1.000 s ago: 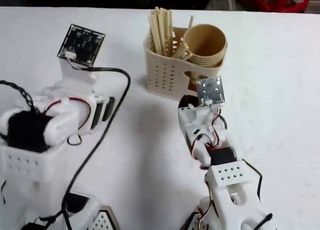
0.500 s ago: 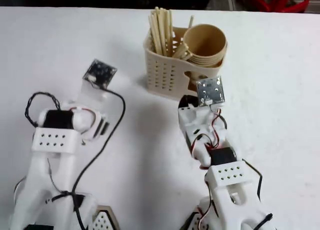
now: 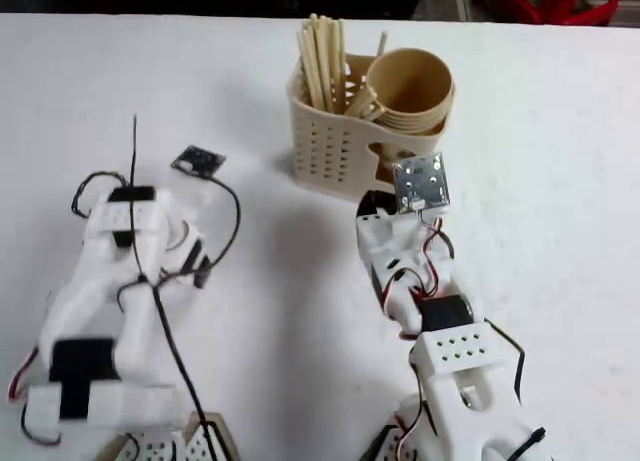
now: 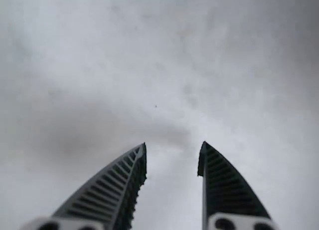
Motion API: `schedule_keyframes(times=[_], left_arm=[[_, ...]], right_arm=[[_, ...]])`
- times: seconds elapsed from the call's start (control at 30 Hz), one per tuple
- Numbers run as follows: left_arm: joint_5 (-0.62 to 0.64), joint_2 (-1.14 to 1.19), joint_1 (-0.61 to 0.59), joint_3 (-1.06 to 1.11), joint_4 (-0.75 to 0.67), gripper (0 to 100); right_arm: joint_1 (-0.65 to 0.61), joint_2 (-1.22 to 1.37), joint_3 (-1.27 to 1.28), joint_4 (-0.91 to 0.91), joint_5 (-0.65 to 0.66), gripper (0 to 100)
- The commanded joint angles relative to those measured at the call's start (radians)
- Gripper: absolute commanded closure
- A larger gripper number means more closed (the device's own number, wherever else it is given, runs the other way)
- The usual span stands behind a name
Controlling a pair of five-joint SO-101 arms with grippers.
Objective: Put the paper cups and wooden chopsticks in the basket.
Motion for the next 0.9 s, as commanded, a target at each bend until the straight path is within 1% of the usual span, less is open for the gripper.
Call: schedule_keyframes(times=[0.0, 0.43, 0.53, 0.63, 0.87], left_arm=[[-0.012, 0.140, -0.025, -0.114, -0.015, 82], [-0.006, 0.354, -0.027, -0.330, 0.123, 82], [0.028, 0.423, -0.038, -0.411, 0.167, 82], [0.032, 0.478, -0.042, -0.480, 0.216, 82], [0.028, 0.476, -0.039, -0.496, 0.227, 82]], right_arm=[[0.005, -0.025, -0.014, -0.022, 0.012, 98.0], [0.005, -0.025, -0.014, -0.022, 0.014, 98.0], [0.005, -0.025, -0.014, -0.022, 0.014, 98.0], [0.005, -0.025, -0.014, -0.022, 0.014, 98.0], [0.005, -0.025, -0.014, -0.022, 0.014, 98.0]])
